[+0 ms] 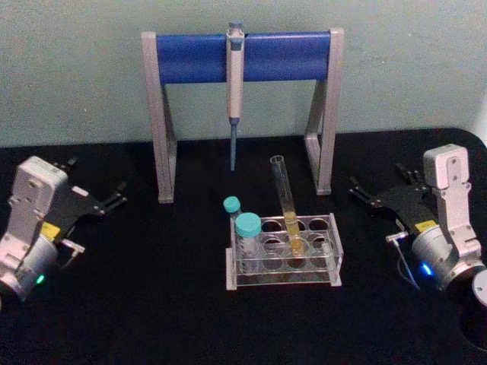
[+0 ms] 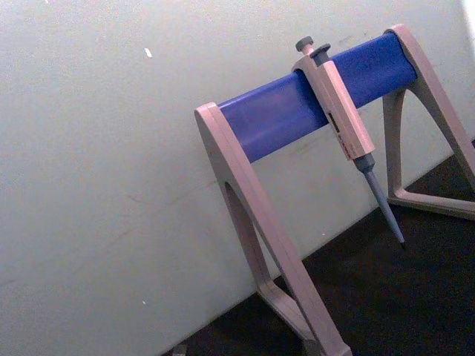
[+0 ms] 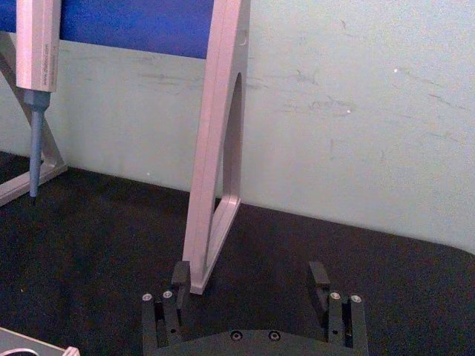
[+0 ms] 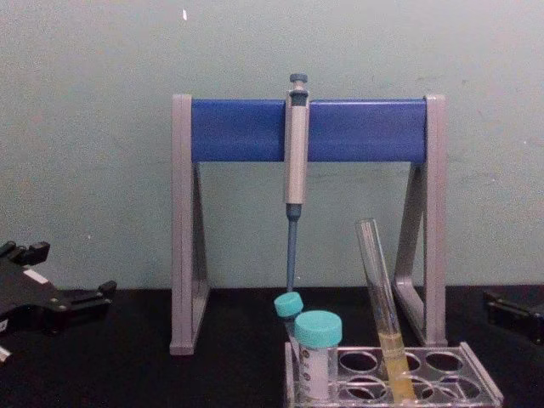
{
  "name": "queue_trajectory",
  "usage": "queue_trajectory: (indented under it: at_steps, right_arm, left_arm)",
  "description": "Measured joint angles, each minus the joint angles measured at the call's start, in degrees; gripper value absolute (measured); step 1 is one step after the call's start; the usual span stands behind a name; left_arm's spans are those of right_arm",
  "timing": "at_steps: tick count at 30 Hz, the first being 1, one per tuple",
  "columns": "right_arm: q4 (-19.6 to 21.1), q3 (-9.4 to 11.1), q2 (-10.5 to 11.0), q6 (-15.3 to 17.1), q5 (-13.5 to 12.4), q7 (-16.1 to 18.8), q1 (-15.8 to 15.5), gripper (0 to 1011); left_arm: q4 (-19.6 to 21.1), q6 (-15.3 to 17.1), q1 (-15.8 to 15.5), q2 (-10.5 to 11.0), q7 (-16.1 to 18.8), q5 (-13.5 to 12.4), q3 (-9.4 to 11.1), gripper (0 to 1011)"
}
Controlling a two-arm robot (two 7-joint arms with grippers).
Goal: Pick up the test tube from the test tube rack, shake it, then place it back into the test tube rack.
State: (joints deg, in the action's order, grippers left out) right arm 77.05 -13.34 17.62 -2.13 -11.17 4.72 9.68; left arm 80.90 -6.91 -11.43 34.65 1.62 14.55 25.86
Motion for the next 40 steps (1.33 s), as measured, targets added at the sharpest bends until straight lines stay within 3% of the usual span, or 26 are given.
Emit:
queue_trajectory:
  at_steps: [40]
  right_arm:
    - [0.0,0.0,0.0,0.0,0.0,0.0,0.0,1000]
  left_arm:
    - [0.0,0.0,0.0,0.0,0.0,0.0,0.0,1001]
